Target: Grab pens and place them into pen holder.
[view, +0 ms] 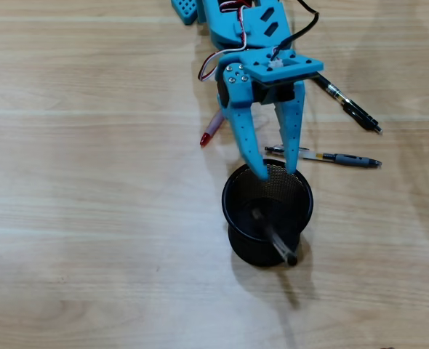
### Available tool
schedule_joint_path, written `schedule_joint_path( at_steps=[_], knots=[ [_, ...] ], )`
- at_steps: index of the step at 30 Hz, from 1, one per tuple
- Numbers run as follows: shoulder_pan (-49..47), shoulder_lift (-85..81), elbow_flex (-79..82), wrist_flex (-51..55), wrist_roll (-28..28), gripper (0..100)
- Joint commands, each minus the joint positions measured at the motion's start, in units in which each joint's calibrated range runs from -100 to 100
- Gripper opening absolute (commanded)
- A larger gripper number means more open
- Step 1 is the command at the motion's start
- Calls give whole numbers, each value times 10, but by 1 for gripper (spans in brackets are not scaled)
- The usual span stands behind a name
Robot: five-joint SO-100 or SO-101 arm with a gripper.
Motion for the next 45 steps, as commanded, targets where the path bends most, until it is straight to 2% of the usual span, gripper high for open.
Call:
schedule_joint_path(
  at_steps=[1, 6, 18, 22, 27, 33, 35, 39, 45],
  knots=[
    [8, -30, -13, -3, 4, 1],
    [8, -85, -18, 76, 47, 2],
    [25, -227, -13, 401, 55, 2],
    [34, -260, -13, 479, 53, 2],
    [39, -298, -11, 584, 2, 2],
    [14, -311, -11, 718, -111, 2],
    [2, -309, -10, 753, -132, 2],
    [-7, -308, 3, 814, -158, 2],
    [-15, -306, 54, 818, -171, 2]
  ],
)
